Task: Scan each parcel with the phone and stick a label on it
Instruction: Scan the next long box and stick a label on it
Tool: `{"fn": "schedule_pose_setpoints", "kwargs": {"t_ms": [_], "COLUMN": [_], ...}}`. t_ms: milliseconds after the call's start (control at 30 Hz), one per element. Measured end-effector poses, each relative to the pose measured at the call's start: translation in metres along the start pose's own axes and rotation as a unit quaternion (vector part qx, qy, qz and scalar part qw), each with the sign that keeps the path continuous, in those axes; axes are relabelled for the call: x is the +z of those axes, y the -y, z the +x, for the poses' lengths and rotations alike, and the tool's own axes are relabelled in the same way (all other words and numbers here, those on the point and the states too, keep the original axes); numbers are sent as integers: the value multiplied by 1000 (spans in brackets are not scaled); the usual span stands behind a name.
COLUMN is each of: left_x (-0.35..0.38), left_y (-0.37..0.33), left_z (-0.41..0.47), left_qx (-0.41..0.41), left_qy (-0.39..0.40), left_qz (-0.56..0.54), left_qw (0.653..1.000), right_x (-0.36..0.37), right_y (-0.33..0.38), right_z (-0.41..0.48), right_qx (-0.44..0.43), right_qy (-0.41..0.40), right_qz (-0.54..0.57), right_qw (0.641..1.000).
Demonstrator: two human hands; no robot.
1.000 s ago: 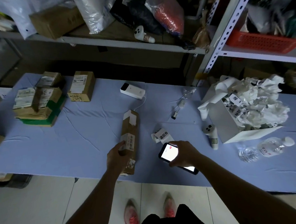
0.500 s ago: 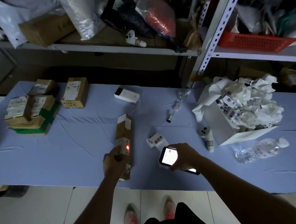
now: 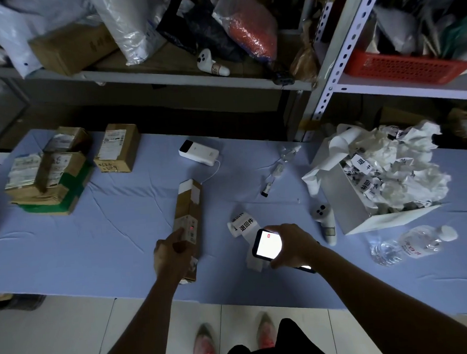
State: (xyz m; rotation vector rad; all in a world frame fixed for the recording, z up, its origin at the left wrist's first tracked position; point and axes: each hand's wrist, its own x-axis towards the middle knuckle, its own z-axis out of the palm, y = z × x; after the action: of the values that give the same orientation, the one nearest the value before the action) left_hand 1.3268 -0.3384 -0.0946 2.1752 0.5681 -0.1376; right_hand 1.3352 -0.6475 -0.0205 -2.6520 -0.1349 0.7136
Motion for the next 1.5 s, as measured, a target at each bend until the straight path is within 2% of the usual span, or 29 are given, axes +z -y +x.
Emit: {"fn": "schedule_pose_setpoints", "kwargs": {"t_ms": [167, 267, 333, 433, 600, 900, 1200, 1400, 1500], "left_x": [9, 16, 19, 18, 17, 20, 16, 17, 19], "left_y": [-6, -13, -17, -22, -24, -7, -9, -9, -8], "left_z": [-8, -14, -16, -18, -15, -13, -8, -1, 0], "left_qx": [19, -3, -8, 10, 0, -6, -36, -35, -37], "left_qy": [15, 18, -3, -51, -68, -60, -27, -28, -28], "left_qz": [4, -22, 9, 113, 183, 129, -29, -10, -9], "left_qw": [1000, 1000, 1000, 992, 981, 990, 999, 999, 999], "right_x": [-2, -1, -1, -1, -3, 2, 11, 10, 17], "right_y": [1, 1, 0, -1, -3, -14, -23, -35, -50], "right_z": [4, 6, 7, 10, 15, 20, 24, 26, 25], "right_qx": [-22, -29, -35, -43, -52, -51, -32, -21, 18], "right_qy": [3, 2, 0, 4, 12, 4, 4, 1, -37], "right_qz": [8, 20, 22, 18, 7, -8, -6, -11, 33], "right_qw": [1000, 999, 999, 999, 999, 999, 999, 1000, 999]}}
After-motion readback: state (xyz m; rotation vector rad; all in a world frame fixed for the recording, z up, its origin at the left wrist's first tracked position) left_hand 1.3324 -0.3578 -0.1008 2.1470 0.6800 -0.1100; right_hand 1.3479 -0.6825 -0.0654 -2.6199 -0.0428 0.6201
